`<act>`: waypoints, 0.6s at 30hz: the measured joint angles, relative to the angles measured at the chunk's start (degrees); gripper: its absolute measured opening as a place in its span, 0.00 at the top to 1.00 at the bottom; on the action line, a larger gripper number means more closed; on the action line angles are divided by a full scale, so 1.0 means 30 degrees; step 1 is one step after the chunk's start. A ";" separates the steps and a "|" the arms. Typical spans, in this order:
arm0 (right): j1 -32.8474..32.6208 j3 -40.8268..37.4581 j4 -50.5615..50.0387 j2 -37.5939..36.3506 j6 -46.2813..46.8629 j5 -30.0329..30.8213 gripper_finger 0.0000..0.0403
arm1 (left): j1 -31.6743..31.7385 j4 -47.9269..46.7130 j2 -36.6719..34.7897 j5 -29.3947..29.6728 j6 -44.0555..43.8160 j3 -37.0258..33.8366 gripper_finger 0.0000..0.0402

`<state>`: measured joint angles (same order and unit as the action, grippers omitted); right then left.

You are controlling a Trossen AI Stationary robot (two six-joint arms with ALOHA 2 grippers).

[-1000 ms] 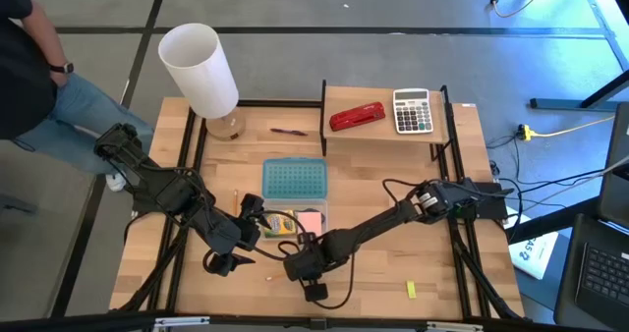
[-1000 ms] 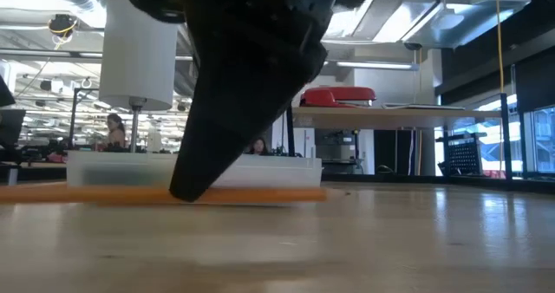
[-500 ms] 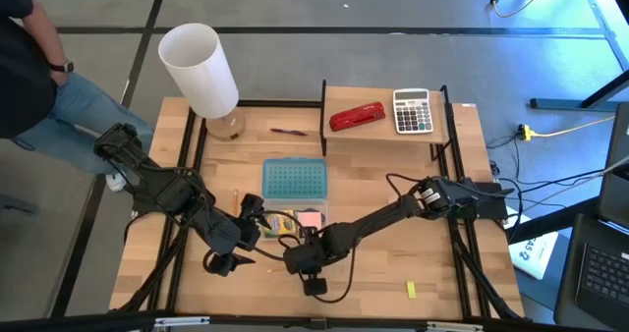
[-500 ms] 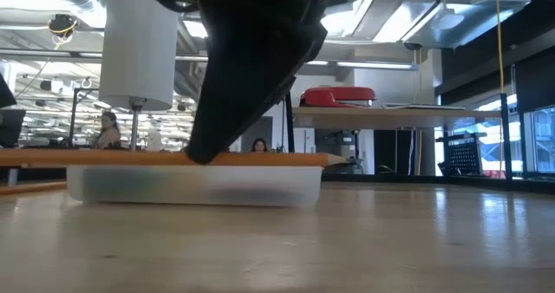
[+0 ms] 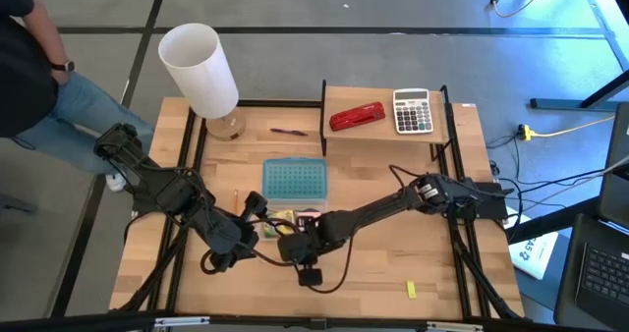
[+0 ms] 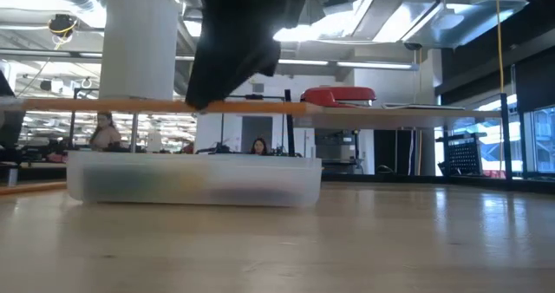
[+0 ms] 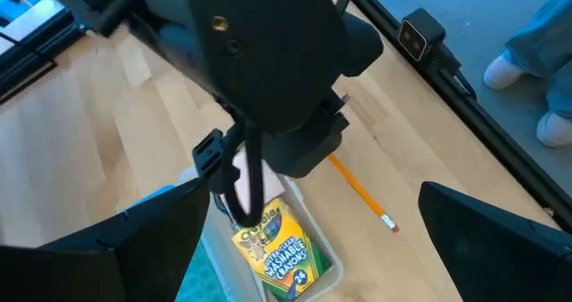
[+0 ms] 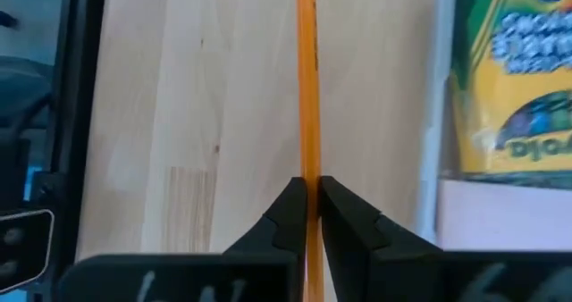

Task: Pack school essentials
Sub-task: Put the yellow pencil into the blue supply box

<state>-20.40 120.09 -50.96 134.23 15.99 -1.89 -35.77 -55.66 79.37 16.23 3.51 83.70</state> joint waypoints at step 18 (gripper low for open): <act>0.2598 0.0620 -0.1649 -0.0029 -0.1012 0.0823 0.92 | 0.0080 -0.2934 0.0000 0.3725 -0.5549 0.0000 0.01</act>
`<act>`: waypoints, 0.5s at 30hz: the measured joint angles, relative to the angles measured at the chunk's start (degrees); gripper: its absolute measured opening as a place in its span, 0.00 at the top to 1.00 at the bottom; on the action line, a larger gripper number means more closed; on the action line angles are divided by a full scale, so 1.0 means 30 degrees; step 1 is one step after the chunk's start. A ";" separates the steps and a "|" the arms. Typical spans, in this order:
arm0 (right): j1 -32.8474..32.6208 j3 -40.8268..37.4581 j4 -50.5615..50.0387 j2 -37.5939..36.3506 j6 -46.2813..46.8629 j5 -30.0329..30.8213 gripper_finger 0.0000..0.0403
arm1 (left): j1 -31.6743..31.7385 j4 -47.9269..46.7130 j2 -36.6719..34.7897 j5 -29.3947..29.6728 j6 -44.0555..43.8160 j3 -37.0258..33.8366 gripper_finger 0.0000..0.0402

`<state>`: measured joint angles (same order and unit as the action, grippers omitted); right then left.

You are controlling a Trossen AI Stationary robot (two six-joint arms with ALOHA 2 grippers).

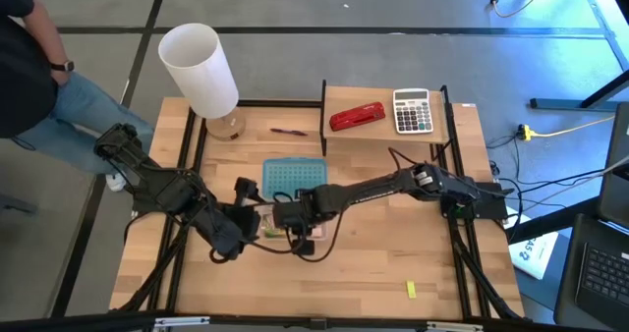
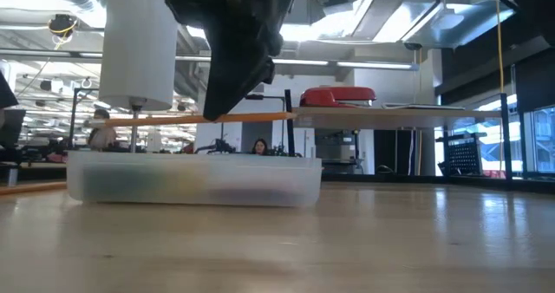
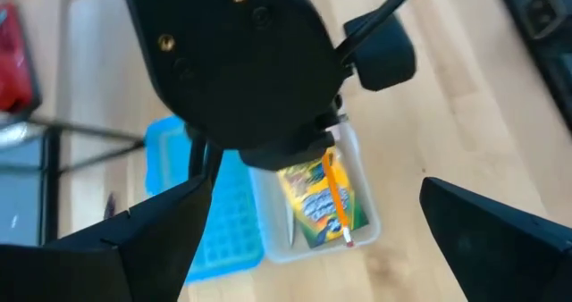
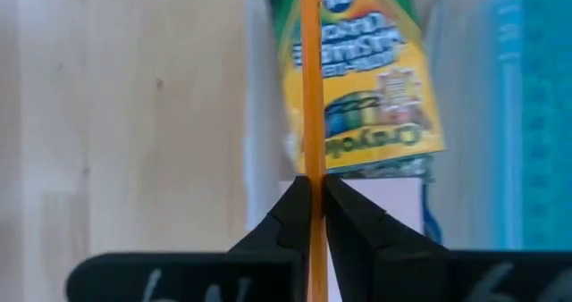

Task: Pack school essentials
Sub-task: Put the yellow pencil into the blue supply box

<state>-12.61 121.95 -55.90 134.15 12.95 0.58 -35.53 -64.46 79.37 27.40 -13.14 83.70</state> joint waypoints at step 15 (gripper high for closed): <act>0.1202 -0.0153 -0.0919 0.0022 -0.0510 0.1446 0.92 | 0.0015 -0.0883 0.0000 0.1728 -0.2596 0.0000 0.01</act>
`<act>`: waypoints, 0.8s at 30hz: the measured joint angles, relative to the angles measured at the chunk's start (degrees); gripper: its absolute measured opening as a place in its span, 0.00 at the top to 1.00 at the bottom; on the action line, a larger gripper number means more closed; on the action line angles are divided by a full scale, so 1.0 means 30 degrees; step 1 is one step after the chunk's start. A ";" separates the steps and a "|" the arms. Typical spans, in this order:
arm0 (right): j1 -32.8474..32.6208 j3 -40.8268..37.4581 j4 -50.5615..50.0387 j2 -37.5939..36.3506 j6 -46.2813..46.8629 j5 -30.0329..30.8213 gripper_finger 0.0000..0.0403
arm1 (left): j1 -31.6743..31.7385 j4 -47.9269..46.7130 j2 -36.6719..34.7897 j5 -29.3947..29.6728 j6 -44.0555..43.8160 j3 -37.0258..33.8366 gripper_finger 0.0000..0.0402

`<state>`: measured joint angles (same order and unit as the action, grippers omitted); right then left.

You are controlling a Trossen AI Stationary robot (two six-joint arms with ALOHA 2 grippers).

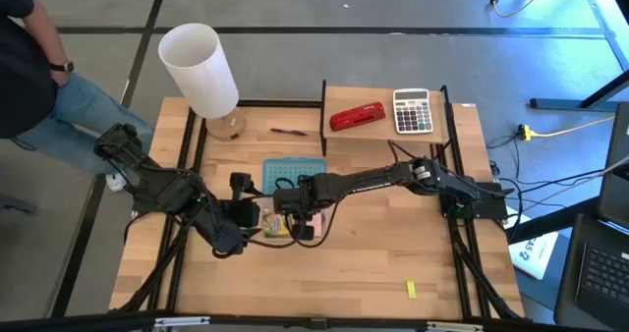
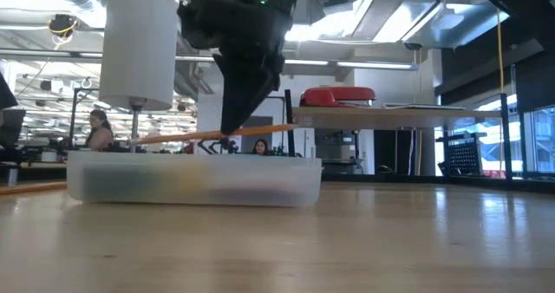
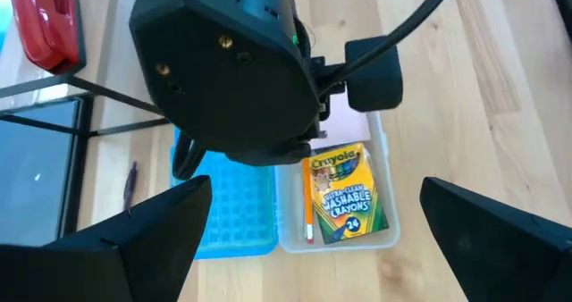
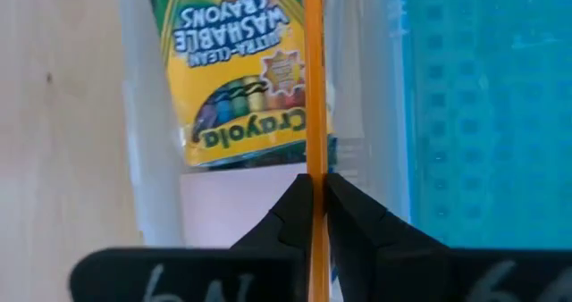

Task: Pack school essentials
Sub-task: Put the yellow pencil into the blue supply box

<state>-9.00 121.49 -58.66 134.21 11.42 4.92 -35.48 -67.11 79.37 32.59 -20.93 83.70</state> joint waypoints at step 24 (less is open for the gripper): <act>0.0126 -0.0021 0.0613 0.0406 0.0074 0.0571 0.92 | 0.0000 0.0067 0.0000 0.0076 -0.0051 0.0000 0.01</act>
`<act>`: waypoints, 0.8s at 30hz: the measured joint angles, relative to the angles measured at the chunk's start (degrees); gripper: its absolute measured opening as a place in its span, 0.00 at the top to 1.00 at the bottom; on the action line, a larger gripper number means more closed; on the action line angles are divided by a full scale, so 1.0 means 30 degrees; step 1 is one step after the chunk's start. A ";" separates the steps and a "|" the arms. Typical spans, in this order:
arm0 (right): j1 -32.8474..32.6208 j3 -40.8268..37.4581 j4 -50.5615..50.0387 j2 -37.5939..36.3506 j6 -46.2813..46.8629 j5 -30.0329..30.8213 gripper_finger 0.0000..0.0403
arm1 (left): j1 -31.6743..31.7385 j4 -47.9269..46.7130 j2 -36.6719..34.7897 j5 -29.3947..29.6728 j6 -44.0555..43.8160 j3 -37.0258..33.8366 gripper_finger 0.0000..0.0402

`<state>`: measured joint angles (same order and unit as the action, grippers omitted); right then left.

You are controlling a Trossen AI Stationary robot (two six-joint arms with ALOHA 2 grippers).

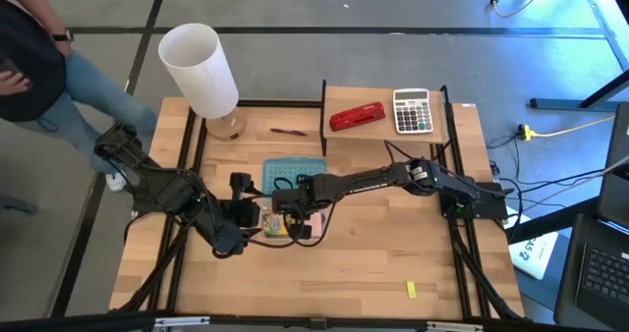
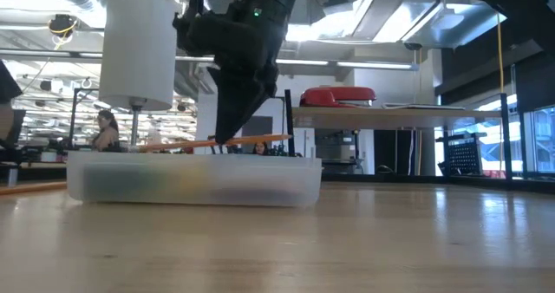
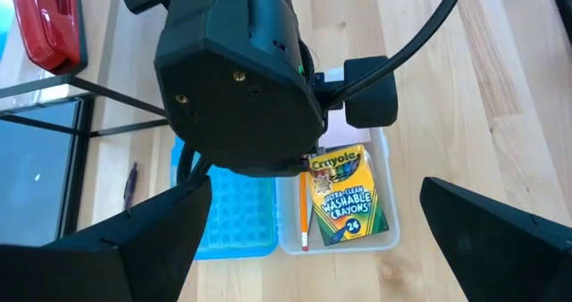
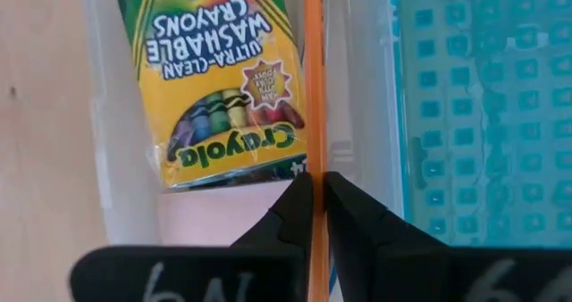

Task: Pack school essentials
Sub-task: Put the yellow pencil into the blue supply box

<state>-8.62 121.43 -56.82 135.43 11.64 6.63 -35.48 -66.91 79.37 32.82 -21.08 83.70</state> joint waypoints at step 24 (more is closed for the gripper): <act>0.0058 0.0007 -0.0017 0.0577 -0.0066 0.0650 0.92 | 0.0000 0.0057 -0.0007 -0.0022 0.0015 0.0000 0.01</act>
<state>-8.45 121.45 -56.87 137.16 11.44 8.58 -35.48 -66.74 79.35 32.75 -21.04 83.70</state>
